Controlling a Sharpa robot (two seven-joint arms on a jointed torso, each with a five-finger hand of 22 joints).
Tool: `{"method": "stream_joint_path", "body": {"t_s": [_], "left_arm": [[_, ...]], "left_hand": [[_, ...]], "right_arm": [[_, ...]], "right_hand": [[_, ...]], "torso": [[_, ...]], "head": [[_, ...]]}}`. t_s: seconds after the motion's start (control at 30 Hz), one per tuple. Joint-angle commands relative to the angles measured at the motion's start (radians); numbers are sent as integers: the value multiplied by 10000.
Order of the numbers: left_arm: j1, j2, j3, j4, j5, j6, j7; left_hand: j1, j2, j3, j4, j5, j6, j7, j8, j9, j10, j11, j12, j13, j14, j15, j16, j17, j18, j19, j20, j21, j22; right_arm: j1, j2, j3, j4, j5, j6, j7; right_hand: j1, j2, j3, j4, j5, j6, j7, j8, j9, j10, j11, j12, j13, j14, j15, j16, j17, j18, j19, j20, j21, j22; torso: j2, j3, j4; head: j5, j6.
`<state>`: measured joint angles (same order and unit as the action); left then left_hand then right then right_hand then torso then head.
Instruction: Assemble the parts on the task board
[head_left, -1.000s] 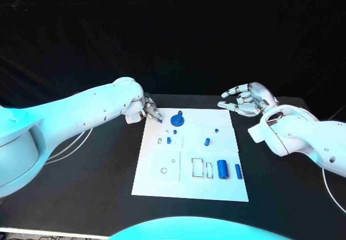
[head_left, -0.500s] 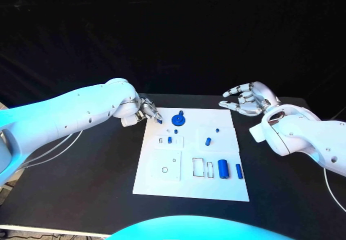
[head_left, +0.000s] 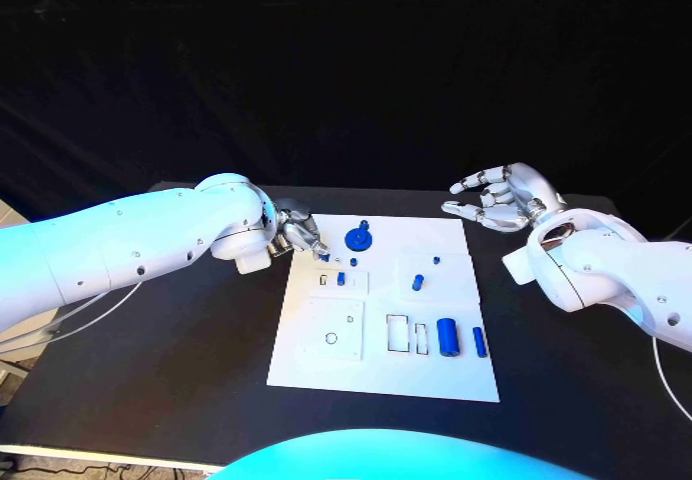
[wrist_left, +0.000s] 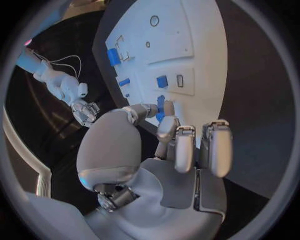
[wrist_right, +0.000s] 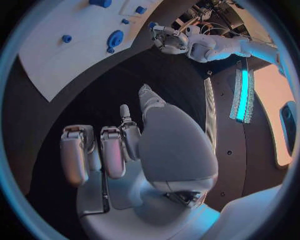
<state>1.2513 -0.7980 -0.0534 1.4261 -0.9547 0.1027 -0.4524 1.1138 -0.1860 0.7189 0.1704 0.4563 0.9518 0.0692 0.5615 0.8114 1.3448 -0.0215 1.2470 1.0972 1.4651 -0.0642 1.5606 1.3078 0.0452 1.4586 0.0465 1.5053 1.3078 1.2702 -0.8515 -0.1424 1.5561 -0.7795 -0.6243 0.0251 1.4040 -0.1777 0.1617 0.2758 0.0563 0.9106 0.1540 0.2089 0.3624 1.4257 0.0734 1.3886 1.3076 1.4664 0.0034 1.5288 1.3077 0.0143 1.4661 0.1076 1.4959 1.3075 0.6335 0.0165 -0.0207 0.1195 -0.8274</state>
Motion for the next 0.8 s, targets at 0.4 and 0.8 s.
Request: {"method": "stream_joint_path", "body": {"t_s": [0.4, 0.8], "left_arm": [[-534, -118, -160, 500, -1491, -885, 84], [-685, -16, -190, 417, -1918, -649, 38]], "left_hand": [[-87, 53, 1973, -2060, 81, 300, -175, 55, -13, 132, -4, 61, 50, 1042, -89, 76, 2578, -121, 103, -33, 58, 1392], [-107, 45, 1992, -2082, 101, 317, -181, 54, -20, 138, -11, 55, 41, 1047, -96, 84, 2594, -122, 107, -41, 61, 1398]], "right_arm": [[-51, -25, 2, 9, -47, 149, 66], [-63, -39, 2, 7, -48, 165, 64]], "right_hand": [[-48, 17, -24, 44, 38, -69, 7, 50, 5, -78, -9, -32, 1139, 751, -40, -48, 1434, 63, 607, -23, -68, 2162], [-48, 17, -24, 44, 38, -69, 7, 50, 5, -78, -9, -32, 1139, 751, -40, -48, 1434, 63, 607, -23, -68, 2162]], "torso": [[27, 8, -39], [25, 10, -35]], "head": [[92, -37], [72, -80]]}}
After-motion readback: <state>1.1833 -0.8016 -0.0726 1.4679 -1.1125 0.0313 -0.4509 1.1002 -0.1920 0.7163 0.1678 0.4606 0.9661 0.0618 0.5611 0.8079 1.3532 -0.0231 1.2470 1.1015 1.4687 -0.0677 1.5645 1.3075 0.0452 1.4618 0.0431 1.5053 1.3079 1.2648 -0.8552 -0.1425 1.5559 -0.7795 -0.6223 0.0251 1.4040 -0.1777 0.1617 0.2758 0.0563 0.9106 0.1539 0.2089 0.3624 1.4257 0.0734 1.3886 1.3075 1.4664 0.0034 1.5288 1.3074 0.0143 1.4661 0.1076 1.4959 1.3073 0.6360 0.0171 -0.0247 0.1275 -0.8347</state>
